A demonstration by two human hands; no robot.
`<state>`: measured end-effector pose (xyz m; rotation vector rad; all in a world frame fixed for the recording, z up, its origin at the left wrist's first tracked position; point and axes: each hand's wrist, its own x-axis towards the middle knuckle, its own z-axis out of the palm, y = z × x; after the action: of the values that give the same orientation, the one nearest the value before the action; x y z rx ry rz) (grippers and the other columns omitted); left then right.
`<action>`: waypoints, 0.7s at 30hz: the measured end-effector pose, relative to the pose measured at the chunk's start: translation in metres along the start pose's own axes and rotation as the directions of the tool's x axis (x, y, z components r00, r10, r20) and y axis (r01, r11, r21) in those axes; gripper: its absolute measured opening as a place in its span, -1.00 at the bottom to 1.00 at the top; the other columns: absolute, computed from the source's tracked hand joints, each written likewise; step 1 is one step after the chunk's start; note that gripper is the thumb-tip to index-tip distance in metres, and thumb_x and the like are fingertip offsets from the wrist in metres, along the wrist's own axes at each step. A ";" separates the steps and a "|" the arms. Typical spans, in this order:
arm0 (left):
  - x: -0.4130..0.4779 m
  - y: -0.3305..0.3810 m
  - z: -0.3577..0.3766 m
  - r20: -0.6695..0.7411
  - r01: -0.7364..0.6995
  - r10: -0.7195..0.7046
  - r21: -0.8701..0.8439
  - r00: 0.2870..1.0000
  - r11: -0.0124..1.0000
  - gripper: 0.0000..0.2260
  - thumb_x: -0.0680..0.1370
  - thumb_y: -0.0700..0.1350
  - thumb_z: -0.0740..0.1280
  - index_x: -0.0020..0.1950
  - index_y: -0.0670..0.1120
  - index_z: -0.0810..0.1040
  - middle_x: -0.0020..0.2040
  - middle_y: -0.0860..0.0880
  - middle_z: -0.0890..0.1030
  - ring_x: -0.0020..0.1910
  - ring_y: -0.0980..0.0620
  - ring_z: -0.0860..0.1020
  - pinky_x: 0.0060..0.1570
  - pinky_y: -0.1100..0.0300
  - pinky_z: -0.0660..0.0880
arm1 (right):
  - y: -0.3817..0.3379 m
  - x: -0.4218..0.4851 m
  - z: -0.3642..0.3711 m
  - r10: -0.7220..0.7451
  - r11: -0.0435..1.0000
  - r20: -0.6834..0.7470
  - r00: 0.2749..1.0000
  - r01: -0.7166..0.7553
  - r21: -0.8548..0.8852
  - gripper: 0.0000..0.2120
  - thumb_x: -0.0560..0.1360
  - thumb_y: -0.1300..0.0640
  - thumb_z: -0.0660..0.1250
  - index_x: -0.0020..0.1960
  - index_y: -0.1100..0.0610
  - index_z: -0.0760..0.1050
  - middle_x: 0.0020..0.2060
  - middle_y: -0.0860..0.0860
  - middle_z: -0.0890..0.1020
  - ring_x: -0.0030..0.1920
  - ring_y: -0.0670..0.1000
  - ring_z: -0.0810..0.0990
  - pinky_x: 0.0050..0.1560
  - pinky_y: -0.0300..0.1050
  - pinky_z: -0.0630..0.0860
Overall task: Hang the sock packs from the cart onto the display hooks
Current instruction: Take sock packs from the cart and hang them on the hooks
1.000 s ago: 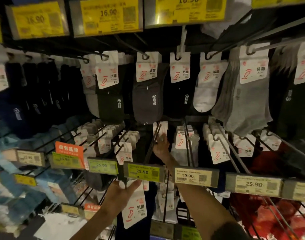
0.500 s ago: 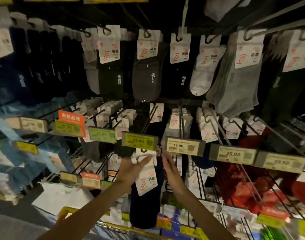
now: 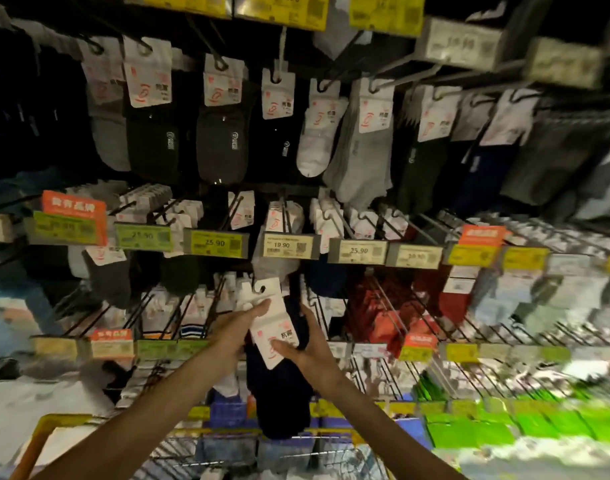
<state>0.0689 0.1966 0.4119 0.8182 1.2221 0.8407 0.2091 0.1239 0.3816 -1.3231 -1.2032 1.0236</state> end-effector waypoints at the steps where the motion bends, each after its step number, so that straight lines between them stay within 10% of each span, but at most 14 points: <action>1: -0.005 -0.005 0.001 0.032 0.007 -0.008 0.011 0.999 1.000 -0.75 0.41 -0.08 0.55 -0.03 -0.20 0.64 -0.13 -0.16 0.69 -0.11 -0.13 0.64 -0.13 0.06 0.53 | 0.003 -0.009 -0.002 0.022 0.999 -0.048 0.999 -0.020 0.031 -0.41 0.45 0.32 0.46 0.35 0.00 0.30 0.12 -0.15 0.59 0.04 -0.29 0.61 -0.03 -0.37 0.50; 5: -0.021 -0.018 0.011 0.090 -0.025 0.016 0.099 0.996 0.995 -0.88 0.41 -0.21 0.54 -0.11 -0.14 0.64 -0.10 -0.16 0.68 -0.17 -0.08 0.61 -0.33 0.23 0.47 | 0.010 -0.035 -0.011 0.135 0.985 -0.226 0.965 -0.105 0.139 -0.55 0.41 0.38 0.48 0.18 0.10 0.39 -0.08 0.01 0.66 -0.12 -0.14 0.67 -0.10 -0.24 0.56; 13: -0.036 -0.035 0.033 0.135 -0.133 0.116 0.128 0.984 0.983 -0.86 0.43 -0.32 0.49 -0.04 -0.20 0.67 -0.14 -0.01 0.65 -0.13 0.06 0.58 -0.05 0.21 0.48 | 0.016 -0.071 -0.036 0.178 0.981 -0.405 0.897 -0.129 0.145 -0.50 0.37 0.22 0.56 0.19 0.09 0.39 -0.07 0.00 0.69 -0.07 -0.06 0.68 -0.04 -0.12 0.62; 21: -0.029 -0.036 0.051 0.076 -0.185 0.172 0.223 0.982 0.957 -0.78 0.46 -0.34 0.45 -0.16 -0.02 0.74 0.07 -0.05 0.68 0.10 -0.07 0.61 0.03 0.09 0.56 | 0.024 -0.057 -0.083 0.222 0.959 -0.312 0.924 -0.149 0.242 -0.59 0.36 0.15 0.58 0.15 0.08 0.54 -0.05 0.01 0.72 -0.03 0.04 0.70 0.06 0.15 0.62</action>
<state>0.1185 0.1508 0.4009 1.1471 1.2226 0.8248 0.2854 0.0570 0.3638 -1.3914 -0.6987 0.9813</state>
